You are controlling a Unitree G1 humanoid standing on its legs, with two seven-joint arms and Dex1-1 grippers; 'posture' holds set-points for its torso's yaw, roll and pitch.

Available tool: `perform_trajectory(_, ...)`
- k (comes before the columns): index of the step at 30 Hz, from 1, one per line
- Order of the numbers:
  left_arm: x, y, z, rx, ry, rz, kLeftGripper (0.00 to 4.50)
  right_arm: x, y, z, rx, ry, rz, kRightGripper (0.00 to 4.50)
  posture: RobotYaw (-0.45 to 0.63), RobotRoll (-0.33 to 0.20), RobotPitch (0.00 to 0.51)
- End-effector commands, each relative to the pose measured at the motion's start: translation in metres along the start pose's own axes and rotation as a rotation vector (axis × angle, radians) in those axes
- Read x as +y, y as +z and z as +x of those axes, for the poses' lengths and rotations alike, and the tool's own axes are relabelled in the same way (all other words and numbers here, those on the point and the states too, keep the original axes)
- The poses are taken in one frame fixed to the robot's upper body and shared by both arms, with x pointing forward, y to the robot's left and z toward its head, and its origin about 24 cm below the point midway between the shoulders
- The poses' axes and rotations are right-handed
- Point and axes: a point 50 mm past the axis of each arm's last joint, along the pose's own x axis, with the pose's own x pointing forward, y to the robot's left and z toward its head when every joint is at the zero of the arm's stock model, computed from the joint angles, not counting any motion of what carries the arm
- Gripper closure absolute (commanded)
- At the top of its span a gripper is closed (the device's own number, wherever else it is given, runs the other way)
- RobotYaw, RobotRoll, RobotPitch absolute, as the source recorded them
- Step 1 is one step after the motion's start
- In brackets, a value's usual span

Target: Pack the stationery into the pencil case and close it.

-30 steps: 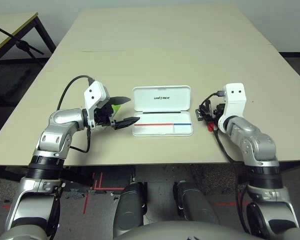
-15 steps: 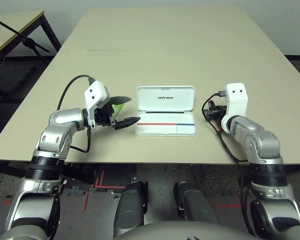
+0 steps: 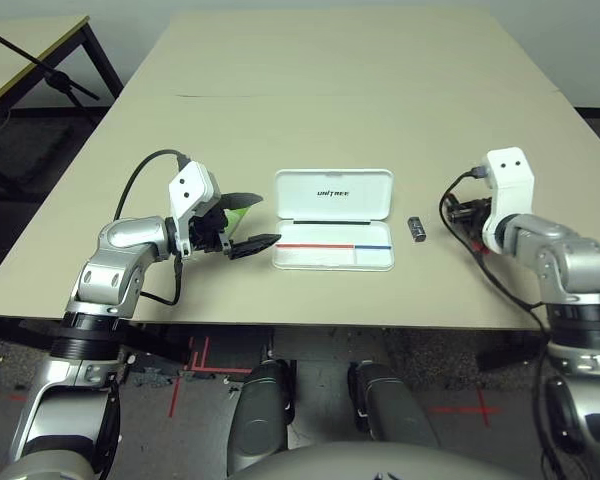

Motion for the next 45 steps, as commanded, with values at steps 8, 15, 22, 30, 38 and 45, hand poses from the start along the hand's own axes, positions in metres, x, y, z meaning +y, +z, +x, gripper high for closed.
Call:
perform_trajectory(8,-0.003,0.001,-0.005,0.013,-0.029,0.014,0.00,0.014,0.025,-0.014,0.033,0.322,-0.273,3.95,-0.05,0.000,0.119)
perform_trajectory(15,-0.010,0.001,-0.008,0.023,-0.083,0.017,0.00,0.038,0.029,-0.023,-0.030,0.626,-0.471,3.95,-0.02,0.000,0.113)
perform_trajectory(22,-0.016,-0.002,-0.010,0.058,-0.113,0.036,0.00,0.065,0.037,-0.016,-0.101,0.771,-0.532,3.95,-0.02,0.000,0.112)
perform_trajectory(30,-0.017,-0.001,-0.011,0.056,-0.101,0.040,0.00,0.098,0.039,0.002,-0.149,0.851,-0.614,3.95,0.01,0.000,0.113)
perform_trajectory(38,-0.018,0.000,-0.009,0.054,-0.088,0.044,0.00,0.129,0.042,0.021,-0.220,0.937,-0.714,3.95,0.02,0.000,0.114)
perform_trajectory(45,-0.020,0.000,-0.009,0.055,-0.080,0.047,0.00,0.146,0.043,0.041,-0.251,0.962,-0.791,3.95,0.03,0.000,0.116)
